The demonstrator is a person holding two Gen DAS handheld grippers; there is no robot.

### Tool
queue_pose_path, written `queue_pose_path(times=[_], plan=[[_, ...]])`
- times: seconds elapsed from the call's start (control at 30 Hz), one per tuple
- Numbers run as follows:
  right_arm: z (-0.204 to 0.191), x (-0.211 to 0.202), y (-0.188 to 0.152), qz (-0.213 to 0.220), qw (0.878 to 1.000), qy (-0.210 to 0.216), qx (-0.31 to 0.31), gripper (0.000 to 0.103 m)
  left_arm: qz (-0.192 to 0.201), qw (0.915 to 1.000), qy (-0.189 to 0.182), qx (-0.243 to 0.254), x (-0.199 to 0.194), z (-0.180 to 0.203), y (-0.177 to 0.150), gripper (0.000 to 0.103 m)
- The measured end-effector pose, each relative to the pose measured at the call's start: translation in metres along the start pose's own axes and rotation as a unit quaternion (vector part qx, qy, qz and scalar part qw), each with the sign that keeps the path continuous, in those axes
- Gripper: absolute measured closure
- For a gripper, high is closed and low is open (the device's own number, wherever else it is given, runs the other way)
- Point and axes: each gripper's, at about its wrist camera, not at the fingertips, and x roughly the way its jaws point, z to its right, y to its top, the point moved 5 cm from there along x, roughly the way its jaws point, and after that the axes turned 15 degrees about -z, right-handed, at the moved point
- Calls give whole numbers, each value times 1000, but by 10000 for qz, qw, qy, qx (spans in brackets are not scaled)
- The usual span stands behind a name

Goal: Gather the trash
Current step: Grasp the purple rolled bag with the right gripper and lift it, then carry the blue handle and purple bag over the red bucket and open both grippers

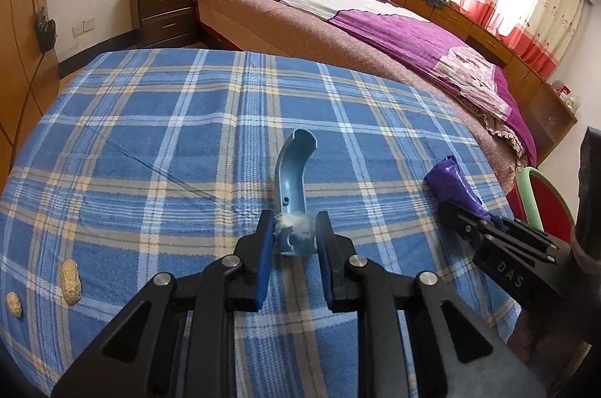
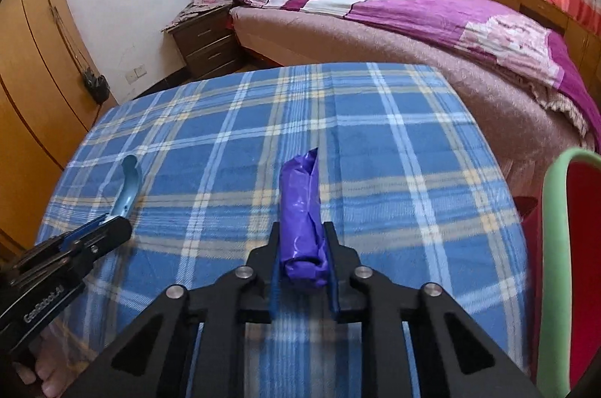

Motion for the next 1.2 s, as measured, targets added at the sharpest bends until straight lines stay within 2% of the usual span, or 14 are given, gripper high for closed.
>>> queue_pose_path(times=[0.37, 0.63, 1.03, 1.2], plan=[[8, -46, -36, 307, 9985, 342, 300, 84, 127, 9998, -81, 128, -21, 15, -4, 81], [24, -82, -62, 561, 9957, 430, 593, 84, 222, 9991, -175, 306, -44, 35, -15, 81], [76, -134, -102, 988, 9867, 305, 1254, 84, 91, 9963, -436, 737, -57, 91, -36, 81], [109, -147, -116, 1091, 9810, 219, 1587, 83, -3, 9937, -561, 972, -56, 121, -43, 81]])
